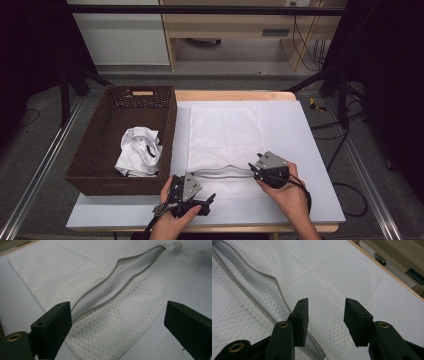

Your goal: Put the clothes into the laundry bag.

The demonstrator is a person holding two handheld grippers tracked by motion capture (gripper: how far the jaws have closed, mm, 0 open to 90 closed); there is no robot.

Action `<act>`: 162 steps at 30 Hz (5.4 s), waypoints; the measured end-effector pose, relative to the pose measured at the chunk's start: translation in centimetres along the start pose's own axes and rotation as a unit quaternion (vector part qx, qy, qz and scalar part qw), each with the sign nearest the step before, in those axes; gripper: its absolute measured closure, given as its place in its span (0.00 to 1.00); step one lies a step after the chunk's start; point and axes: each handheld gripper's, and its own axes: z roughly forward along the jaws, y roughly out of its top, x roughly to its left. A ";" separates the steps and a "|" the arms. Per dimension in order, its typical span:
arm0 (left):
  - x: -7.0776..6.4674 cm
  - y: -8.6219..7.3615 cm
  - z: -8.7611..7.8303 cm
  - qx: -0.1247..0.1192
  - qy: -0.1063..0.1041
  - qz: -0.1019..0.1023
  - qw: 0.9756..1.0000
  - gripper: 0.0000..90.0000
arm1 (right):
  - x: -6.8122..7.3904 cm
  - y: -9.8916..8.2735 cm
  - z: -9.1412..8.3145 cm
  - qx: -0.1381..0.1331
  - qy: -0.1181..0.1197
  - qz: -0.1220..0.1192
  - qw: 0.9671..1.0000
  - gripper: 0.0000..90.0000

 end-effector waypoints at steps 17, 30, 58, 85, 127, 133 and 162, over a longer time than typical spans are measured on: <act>0.5 -0.1 0.2 0.007 0.018 -0.005 1.000 0.19 | 2.5 0.5 2.2 0.016 0.070 -0.061 0.996 0.74; 0.5 -0.1 0.2 0.005 0.016 -0.005 1.000 0.19 | 2.8 0.4 4.0 0.046 0.083 -0.077 0.993 0.82; 0.9 0.0 0.0 0.000 0.023 -0.008 1.000 0.20 | 4.4 1.9 3.5 0.040 0.074 -0.085 0.993 0.99; 0.8 0.0 0.1 0.003 0.021 -0.005 1.000 0.20 | 3.9 3.0 2.8 0.006 0.051 -0.074 0.996 0.99; 0.6 0.2 -0.1 0.001 0.022 0.004 1.000 0.19 | 3.0 4.5 0.8 -0.048 0.000 -0.075 0.996 0.99; 0.6 0.2 -0.1 0.002 0.022 0.004 1.000 0.19 | 2.9 4.6 0.5 -0.056 -0.007 -0.075 0.996 0.99; 0.6 2.8 -3.2 -0.016 -0.015 -0.005 1.000 0.12 | 2.8 4.3 0.2 -0.071 -0.024 -0.065 0.995 0.99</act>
